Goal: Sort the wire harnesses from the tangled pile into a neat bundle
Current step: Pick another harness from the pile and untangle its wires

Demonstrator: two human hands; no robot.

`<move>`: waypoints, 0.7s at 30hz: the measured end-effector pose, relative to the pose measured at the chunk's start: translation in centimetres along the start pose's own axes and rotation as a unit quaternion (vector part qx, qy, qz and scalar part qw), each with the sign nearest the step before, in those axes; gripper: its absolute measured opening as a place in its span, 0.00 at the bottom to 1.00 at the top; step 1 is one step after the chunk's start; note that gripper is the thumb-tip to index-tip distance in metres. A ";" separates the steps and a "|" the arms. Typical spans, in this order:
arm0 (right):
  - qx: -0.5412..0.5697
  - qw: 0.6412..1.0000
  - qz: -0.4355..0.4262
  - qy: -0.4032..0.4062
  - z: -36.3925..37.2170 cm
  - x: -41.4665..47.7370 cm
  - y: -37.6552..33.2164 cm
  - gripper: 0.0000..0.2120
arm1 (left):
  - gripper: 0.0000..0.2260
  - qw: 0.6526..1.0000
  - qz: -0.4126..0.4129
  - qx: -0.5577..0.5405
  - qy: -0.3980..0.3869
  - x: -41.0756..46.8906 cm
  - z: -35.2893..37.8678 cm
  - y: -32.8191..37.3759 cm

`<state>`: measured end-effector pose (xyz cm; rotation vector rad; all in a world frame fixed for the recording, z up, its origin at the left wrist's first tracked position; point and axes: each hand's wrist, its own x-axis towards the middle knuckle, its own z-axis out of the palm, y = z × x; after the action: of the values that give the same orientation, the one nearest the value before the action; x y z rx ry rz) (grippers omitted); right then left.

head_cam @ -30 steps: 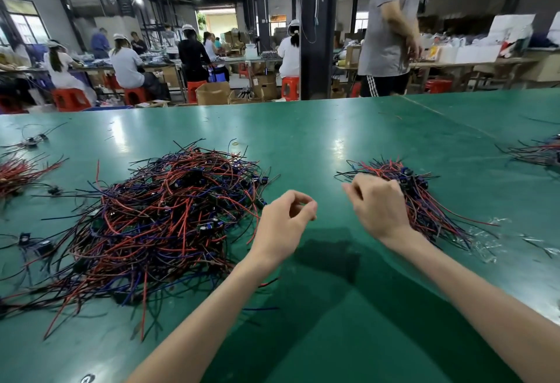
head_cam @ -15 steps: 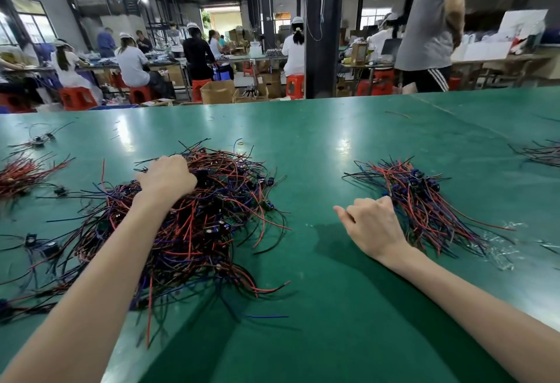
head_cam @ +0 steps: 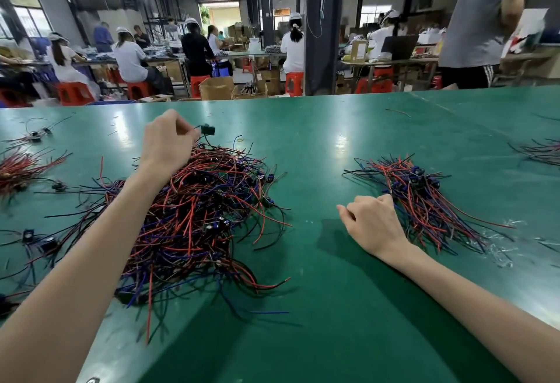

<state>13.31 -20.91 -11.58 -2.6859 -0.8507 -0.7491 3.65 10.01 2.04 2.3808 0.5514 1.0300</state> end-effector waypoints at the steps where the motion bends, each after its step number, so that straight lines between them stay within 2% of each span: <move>1: 0.000 1.000 0.001 0.005 0.1 0.0 0.0 0.21 | 0.05 0.999 0.008 -0.039 -0.007 -0.1 -0.1 0.7; 4: 0.015 1.000 0.000 0.018 0.1 -0.1 0.0 0.20 | 0.04 0.981 0.014 -0.179 -0.074 -2.0 0.4 3.4; 8: 0.072 0.997 -0.006 0.039 -1.1 -0.3 -0.6 0.19 | 0.04 0.954 0.026 -0.266 -0.136 -6.3 2.8 6.3; 10: 0.200 0.978 0.004 0.050 -1.6 -0.6 -0.9 0.19 | 0.03 0.937 0.036 -0.306 -0.165 -8.6 4.5 7.2; 11: 0.321 0.946 0.035 0.033 -2.1 -0.8 -1.3 0.19 | 0.03 0.931 0.043 -0.315 -0.180 -9.7 5.4 7.5; 13: 0.543 0.829 0.129 -0.036 -3.4 -0.9 -2.5 0.19 | 0.04 0.927 0.064 -0.310 -0.203 -11.8 7.1 7.6; 15: 0.641 0.739 0.183 -0.099 -4.0 -0.9 -3.1 0.20 | 0.05 0.927 0.097 -0.293 -0.213 -13.4 8.4 7.5; 18: 0.701 0.667 0.204 -0.145 -4.4 -1.1 -3.4 0.15 | 0.07 0.925 0.166 -0.286 -0.189 -15.2 9.3 7.0; 21: 0.731 0.628 0.215 -0.158 -4.3 -1.3 -3.3 0.06 | 0.07 0.930 0.193 -0.265 -0.167 -15.8 9.3 6.6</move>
<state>8.68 -20.42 -8.44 -1.3005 -0.4154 0.4822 1.71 -6.23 -8.61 2.1275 -0.3043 0.7665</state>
